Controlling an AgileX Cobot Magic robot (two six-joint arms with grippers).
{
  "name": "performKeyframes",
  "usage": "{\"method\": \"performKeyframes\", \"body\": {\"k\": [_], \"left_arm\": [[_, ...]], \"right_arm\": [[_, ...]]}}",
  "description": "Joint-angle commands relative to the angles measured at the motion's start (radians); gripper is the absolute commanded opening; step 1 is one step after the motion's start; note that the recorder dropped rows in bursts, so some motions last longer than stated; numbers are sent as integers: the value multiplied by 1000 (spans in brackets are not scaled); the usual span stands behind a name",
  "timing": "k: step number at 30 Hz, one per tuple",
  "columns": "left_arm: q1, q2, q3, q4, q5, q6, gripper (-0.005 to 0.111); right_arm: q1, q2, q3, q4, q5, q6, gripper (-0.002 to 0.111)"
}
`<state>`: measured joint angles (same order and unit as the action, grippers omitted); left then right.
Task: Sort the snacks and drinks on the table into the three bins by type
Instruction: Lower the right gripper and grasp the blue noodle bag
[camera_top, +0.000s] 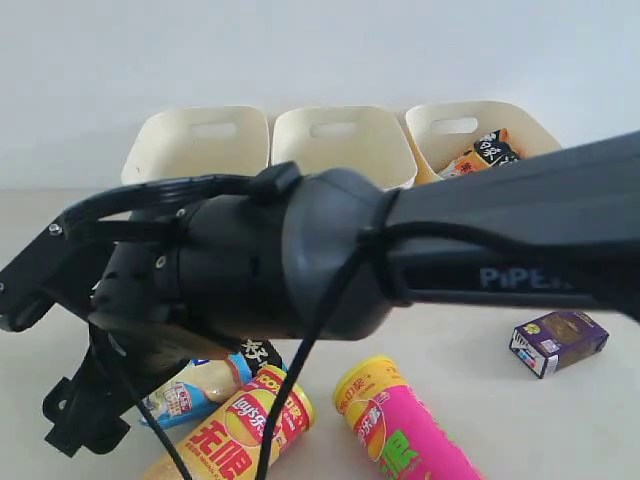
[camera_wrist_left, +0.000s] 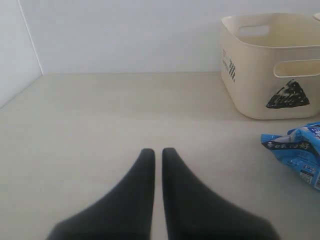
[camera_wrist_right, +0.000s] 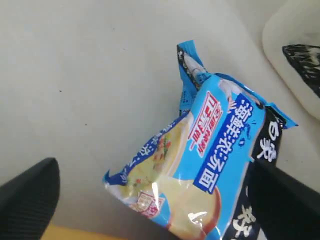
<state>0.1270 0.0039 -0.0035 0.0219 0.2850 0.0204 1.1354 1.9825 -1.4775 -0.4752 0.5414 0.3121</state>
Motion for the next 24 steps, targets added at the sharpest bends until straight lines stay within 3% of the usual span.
{"method": "performKeyframes", "body": {"k": [1, 13, 24], "left_arm": [[0, -4, 4, -4, -1, -6, 4], [0, -4, 4, -4, -1, -6, 4], [0, -4, 4, -4, -1, -6, 4]], "right_arm": [[2, 37, -41, 3, -16, 31, 93], [2, 194, -173, -89, 124, 159, 93], [-46, 228, -180, -104, 82, 261, 93]]}}
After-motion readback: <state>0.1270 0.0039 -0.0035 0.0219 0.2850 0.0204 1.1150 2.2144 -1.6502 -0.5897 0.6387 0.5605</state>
